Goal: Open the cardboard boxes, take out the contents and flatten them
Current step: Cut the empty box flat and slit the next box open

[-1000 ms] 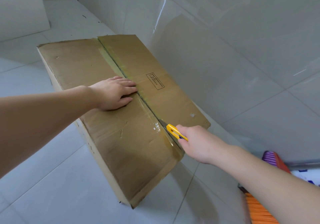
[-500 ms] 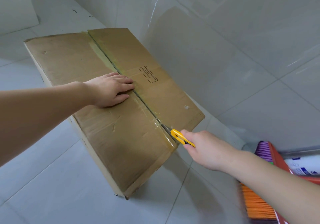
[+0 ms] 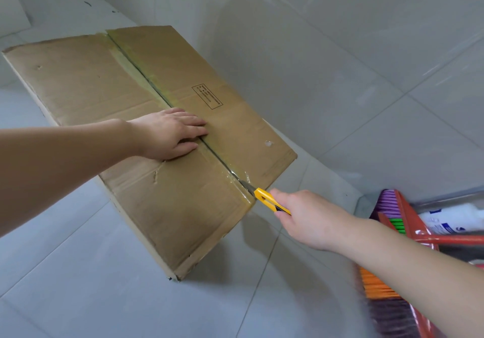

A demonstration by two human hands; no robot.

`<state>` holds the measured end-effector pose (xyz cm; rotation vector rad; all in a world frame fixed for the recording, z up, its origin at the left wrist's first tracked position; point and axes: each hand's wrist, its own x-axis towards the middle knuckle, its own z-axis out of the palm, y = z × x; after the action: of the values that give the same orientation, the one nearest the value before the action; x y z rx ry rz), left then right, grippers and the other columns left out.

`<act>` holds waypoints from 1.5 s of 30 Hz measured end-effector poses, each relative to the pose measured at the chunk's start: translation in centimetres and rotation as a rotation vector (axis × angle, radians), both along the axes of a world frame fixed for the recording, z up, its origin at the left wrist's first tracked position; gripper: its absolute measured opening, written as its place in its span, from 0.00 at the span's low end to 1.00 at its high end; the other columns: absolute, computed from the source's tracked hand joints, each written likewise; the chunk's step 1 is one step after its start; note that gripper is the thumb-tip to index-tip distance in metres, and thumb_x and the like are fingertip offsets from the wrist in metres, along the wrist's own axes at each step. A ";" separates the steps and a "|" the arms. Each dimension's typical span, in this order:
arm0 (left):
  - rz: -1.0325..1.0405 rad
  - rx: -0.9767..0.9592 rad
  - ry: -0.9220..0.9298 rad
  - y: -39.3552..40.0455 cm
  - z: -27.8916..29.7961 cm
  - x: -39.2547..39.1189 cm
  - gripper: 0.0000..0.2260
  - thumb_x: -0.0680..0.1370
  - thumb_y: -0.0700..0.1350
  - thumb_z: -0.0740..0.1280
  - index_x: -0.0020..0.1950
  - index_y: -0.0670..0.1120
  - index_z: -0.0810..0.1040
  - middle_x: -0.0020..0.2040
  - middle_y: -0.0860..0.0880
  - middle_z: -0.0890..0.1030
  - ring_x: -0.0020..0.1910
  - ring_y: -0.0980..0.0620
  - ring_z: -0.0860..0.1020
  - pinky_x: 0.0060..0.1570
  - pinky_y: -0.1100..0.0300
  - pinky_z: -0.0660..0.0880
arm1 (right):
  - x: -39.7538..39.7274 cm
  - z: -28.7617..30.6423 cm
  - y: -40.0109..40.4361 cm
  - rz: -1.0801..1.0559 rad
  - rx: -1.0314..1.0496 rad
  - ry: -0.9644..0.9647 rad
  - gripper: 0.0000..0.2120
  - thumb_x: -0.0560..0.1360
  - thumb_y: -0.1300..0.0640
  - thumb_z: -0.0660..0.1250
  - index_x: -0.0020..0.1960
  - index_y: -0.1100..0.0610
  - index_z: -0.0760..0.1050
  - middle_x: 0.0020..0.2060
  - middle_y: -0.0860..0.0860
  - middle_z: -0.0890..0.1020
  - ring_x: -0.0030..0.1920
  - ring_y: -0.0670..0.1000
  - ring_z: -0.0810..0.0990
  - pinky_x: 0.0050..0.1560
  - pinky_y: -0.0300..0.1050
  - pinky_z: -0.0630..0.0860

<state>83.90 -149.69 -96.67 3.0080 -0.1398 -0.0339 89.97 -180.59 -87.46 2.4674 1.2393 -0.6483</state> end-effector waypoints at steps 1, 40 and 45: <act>-0.002 -0.003 0.000 -0.3 0.0 0.0 0.23 0.81 0.57 0.51 0.76 0.53 0.62 0.76 0.51 0.61 0.75 0.50 0.58 0.73 0.58 0.46 | 0.0 0.0 -0.2 -0.002 0.001 -0.003 0.05 0.81 0.52 0.56 0.52 0.53 0.64 0.32 0.50 0.68 0.29 0.51 0.67 0.28 0.45 0.61; -0.191 -0.047 -0.105 -5.6 1.0 3.7 0.26 0.77 0.60 0.47 0.64 0.49 0.75 0.65 0.49 0.74 0.64 0.47 0.71 0.67 0.54 0.64 | 0.3 0.6 -5.8 -0.070 0.167 -0.016 0.16 0.79 0.45 0.58 0.39 0.54 0.67 0.29 0.49 0.68 0.35 0.57 0.69 0.34 0.47 0.63; -0.175 -0.045 -0.102 -5.5 1.1 3.9 0.19 0.80 0.56 0.54 0.64 0.49 0.75 0.64 0.50 0.74 0.64 0.48 0.71 0.67 0.53 0.64 | 0.6 0.3 -5.6 -0.106 0.191 0.004 0.17 0.79 0.49 0.58 0.34 0.54 0.61 0.28 0.50 0.68 0.29 0.54 0.66 0.33 0.49 0.64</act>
<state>87.77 -155.20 -95.55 2.9438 -0.4079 0.1045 90.52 -186.22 -87.12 2.7046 1.2312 -0.5853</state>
